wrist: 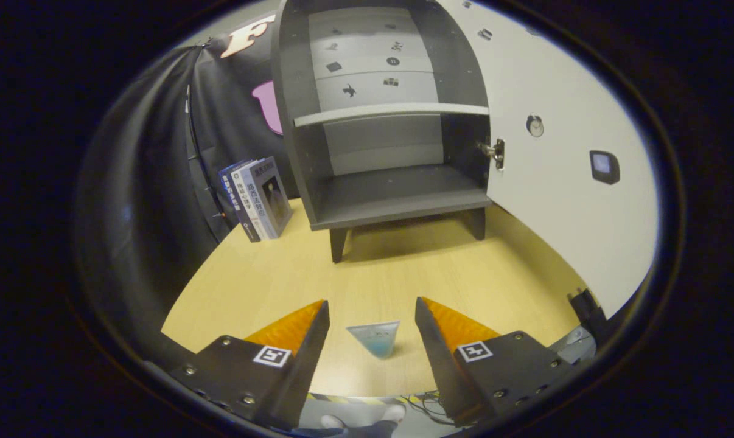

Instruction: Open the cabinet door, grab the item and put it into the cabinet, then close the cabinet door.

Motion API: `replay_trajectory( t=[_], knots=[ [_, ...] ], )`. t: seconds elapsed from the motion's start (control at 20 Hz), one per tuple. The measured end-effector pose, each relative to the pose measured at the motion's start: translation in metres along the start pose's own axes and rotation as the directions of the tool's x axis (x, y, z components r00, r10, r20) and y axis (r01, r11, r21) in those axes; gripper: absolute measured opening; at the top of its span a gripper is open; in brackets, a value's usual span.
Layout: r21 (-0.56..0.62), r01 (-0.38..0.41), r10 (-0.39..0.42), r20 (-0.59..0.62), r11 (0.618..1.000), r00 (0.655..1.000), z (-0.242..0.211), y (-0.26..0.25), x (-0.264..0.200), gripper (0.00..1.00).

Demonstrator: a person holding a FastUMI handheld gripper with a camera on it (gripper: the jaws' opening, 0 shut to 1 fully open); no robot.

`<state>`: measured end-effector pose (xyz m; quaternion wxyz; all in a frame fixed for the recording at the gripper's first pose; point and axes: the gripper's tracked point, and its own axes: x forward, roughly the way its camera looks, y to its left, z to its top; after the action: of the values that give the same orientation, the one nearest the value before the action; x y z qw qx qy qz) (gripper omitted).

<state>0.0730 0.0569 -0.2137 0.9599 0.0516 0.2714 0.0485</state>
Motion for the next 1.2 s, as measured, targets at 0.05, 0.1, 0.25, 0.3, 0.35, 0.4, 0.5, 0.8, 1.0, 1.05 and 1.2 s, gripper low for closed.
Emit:
replay_trajectory(
  t=[0.05, 0.1, 0.25, 0.3, 0.35, 0.4, 0.5, 0.8, 1.0, 1.05, 1.2],
  knots=[
    [0.001, 0.004, -0.004, -0.010, 1.000, 1.000, -0.005, 0.000, 0.003, 0.84],
    [0.004, 0.006, -0.006, -0.030, 1.000, 1.000, -0.011, 0.000, 0.005, 0.84],
    [0.005, 0.000, 0.000, -0.063, 1.000, 0.998, -0.023, 0.001, 0.009, 0.84],
    [0.006, 0.003, -0.002, -0.073, 1.000, 0.997, -0.027, 0.000, 0.011, 0.81],
    [0.005, 0.005, -0.005, -0.077, 1.000, 0.997, -0.030, 0.000, 0.013, 0.77],
    [0.003, 0.006, -0.005, -0.081, 1.000, 0.997, -0.032, -0.001, 0.014, 0.74],
    [0.011, 0.003, -0.003, -0.078, 1.000, 0.997, -0.033, -0.001, 0.016, 0.67],
    [0.005, -0.023, 0.023, -0.070, 1.000, 0.997, -0.023, -0.002, 0.015, 0.56],
    [-0.020, -0.057, 0.056, -0.038, 0.998, 0.998, -0.002, -0.002, 0.012, 0.56],
    [-0.029, -0.061, 0.060, -0.019, 0.998, 0.998, 0.006, -0.002, 0.012, 0.56],
    [-0.065, -0.073, 0.075, 0.037, 0.995, 0.996, 0.033, -0.003, 0.012, 0.56]
  ],
)
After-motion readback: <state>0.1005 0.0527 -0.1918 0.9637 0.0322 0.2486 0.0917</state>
